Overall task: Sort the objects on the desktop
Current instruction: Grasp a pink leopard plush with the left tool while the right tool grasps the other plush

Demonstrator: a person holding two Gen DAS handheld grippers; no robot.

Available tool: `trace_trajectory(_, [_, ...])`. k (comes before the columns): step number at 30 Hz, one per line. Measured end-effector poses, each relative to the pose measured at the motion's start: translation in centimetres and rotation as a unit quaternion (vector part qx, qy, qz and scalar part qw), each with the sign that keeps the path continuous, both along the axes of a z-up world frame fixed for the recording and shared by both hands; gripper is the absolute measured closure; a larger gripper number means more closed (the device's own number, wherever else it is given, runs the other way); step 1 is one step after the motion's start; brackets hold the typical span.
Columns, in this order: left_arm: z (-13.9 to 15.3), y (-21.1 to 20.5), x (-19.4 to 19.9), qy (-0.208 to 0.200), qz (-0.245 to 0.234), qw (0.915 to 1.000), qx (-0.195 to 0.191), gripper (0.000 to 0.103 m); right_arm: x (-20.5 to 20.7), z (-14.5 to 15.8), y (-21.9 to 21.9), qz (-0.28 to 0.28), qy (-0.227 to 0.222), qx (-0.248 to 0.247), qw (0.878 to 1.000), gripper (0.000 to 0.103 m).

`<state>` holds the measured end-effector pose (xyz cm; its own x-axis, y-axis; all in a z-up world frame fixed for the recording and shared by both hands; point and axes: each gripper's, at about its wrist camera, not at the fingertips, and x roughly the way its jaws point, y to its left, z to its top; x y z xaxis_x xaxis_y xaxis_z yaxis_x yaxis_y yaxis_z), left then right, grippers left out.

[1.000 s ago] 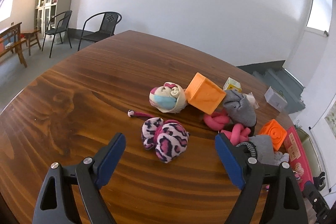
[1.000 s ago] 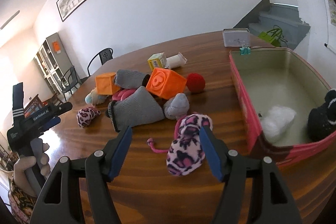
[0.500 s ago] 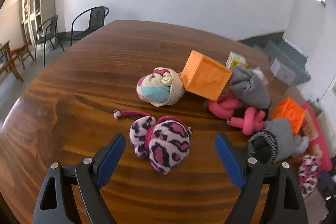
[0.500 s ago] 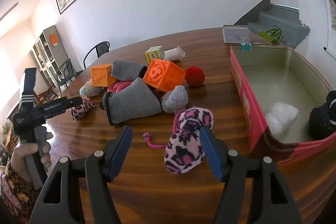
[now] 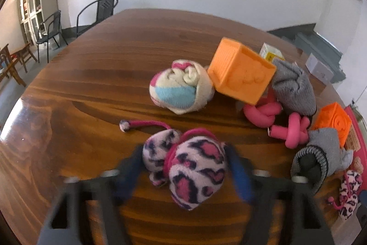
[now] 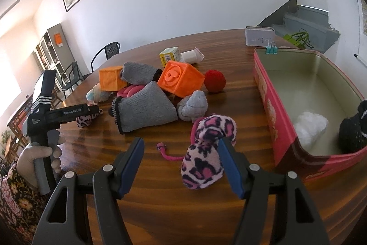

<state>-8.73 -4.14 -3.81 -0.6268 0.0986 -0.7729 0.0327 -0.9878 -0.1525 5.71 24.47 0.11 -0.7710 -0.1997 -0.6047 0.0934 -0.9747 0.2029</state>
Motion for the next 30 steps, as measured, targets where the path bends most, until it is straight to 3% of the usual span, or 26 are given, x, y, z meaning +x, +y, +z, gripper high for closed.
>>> trace_trajectory(12, [2.2,-0.3,3.2,0.054,0.01,0.9985,0.005,0.04,-0.5,-0.2,1.0,-0.023,-0.009,-0.015,1.0,0.032])
trace_trajectory(19, [3.2,-0.1,4.7,0.074,0.0,0.9973,0.007,0.04,-1.8,-0.8,1.4,-0.039,-0.038,-0.041,0.998,0.032])
trace_trajectory(30, [4.6,0.5,5.4,0.091,-0.027,0.9954,0.015,0.04,-3.9,-2.3,-0.2,-0.066,-0.091,0.009,0.994,0.034])
